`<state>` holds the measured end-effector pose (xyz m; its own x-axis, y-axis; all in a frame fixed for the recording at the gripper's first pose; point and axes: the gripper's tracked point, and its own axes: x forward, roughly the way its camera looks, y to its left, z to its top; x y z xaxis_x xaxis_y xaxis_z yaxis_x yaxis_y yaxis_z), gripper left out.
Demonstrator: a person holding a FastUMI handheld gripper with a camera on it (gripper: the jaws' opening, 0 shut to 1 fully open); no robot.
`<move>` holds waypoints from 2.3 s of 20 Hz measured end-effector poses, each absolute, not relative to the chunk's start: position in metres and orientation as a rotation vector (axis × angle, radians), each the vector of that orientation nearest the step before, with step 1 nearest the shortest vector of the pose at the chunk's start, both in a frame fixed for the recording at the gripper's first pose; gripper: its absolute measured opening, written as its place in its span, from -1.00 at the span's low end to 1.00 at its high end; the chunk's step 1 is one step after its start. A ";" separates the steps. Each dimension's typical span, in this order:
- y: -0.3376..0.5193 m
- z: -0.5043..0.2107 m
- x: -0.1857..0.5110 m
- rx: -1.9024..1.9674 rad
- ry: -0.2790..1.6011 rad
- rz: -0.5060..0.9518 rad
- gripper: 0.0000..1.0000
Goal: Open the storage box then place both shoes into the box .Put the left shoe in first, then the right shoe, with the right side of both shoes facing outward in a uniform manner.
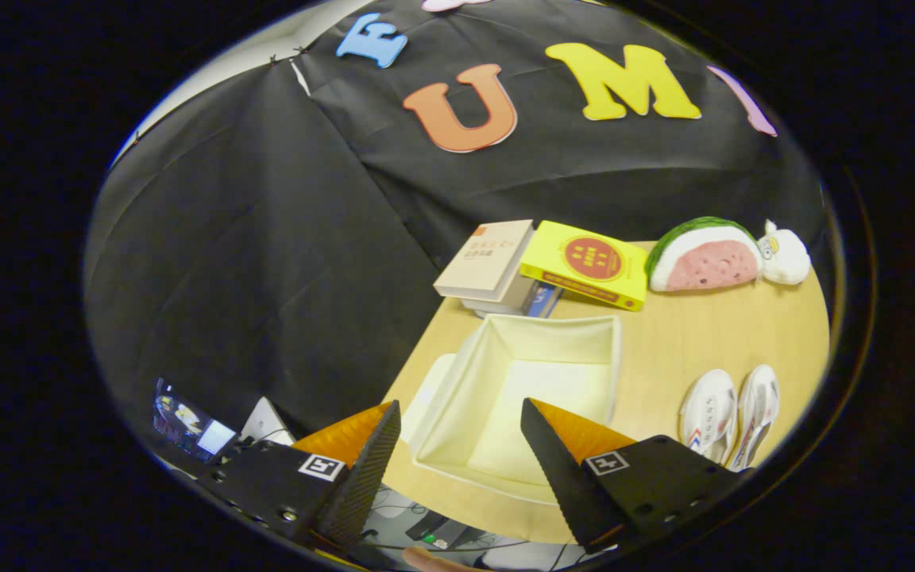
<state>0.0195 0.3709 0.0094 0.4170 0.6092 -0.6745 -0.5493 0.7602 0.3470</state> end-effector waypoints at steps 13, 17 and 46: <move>0.116 -0.138 0.093 -0.226 0.998 0.337 0.87; 0.083 -0.174 0.101 -0.289 1.060 0.267 0.81; 0.106 -0.168 0.106 0.172 1.235 0.231 -1.00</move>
